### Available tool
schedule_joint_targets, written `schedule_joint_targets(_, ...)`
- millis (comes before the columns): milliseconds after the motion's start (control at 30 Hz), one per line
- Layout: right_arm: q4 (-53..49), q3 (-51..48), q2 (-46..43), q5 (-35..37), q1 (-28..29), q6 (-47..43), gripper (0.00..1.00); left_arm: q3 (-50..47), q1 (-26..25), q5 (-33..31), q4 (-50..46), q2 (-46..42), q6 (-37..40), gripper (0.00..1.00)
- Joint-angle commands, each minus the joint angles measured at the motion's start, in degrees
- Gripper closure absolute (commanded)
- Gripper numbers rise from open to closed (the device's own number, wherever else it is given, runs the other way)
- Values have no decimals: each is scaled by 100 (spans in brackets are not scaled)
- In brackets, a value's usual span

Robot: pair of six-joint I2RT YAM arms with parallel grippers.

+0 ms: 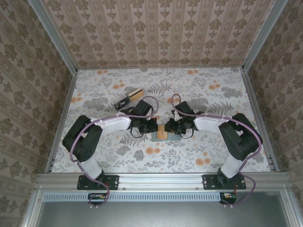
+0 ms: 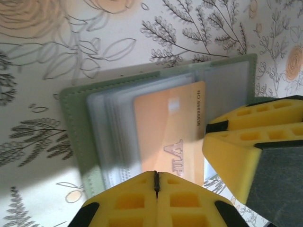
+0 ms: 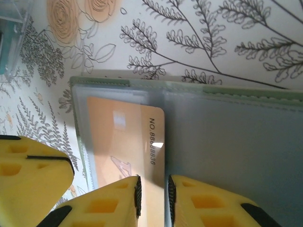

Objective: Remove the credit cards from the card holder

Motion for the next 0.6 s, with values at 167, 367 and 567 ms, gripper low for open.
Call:
schedule_joint_targets(167,87,-134,113,-147,-32,62,75,143,-26,-109,-401,412,59,100)
schedule_joint_targets(367,293,-153,221,-302,-29,163,77,143,-32,-104,-452,509,22,100)
schedule_joint_targets(567,332,-188,202,-271,-40,198,88,144,-31,-169,-539,477,41,100)
